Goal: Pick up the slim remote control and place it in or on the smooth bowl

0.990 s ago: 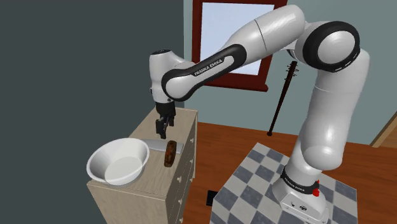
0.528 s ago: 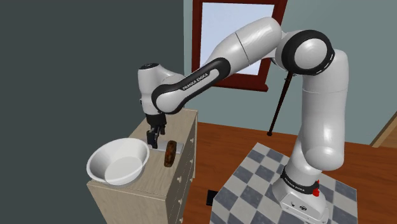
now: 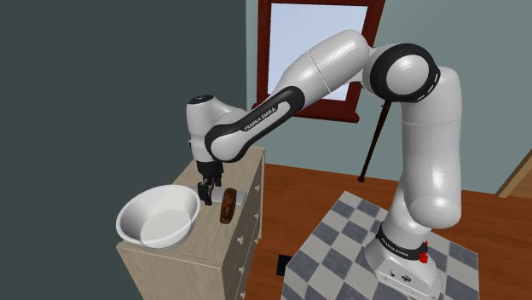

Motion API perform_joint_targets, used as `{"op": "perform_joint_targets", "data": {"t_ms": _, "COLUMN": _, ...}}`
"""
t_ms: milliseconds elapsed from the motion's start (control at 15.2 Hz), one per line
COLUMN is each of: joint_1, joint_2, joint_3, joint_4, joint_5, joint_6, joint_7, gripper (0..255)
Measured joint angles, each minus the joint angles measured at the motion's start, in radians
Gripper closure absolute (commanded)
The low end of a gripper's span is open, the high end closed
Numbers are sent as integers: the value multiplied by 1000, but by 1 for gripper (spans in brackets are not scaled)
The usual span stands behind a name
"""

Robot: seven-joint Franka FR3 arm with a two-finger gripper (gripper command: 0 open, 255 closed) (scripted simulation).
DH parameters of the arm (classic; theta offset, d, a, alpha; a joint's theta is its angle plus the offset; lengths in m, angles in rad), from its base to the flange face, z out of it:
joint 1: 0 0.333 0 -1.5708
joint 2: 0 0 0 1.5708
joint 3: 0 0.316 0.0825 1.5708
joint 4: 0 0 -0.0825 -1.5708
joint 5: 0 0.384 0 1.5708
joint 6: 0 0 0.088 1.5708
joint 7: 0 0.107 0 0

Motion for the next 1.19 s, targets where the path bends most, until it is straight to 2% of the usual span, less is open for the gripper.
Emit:
{"op": "perform_joint_targets", "data": {"t_ms": 198, "joint_1": 0, "joint_2": 0, "joint_3": 0, "joint_4": -1, "joint_5": 0, "joint_6": 1, "joint_7": 0, "gripper": 0}}
{"op": "perform_joint_targets", "data": {"t_ms": 264, "joint_1": 0, "joint_2": 0, "joint_3": 0, "joint_4": -1, "joint_5": 0, "joint_6": 1, "joint_7": 0, "gripper": 255}}
{"op": "perform_joint_targets", "data": {"t_ms": 924, "joint_1": 0, "joint_2": 0, "joint_3": 0, "joint_4": -1, "joint_5": 0, "joint_6": 1, "joint_7": 0, "gripper": 255}}
{"op": "perform_joint_targets", "data": {"t_ms": 1188, "joint_1": -4, "joint_2": -21, "joint_3": 4, "joint_4": 12, "joint_5": 10, "joint_6": -32, "joint_7": -7, "gripper": 255}}
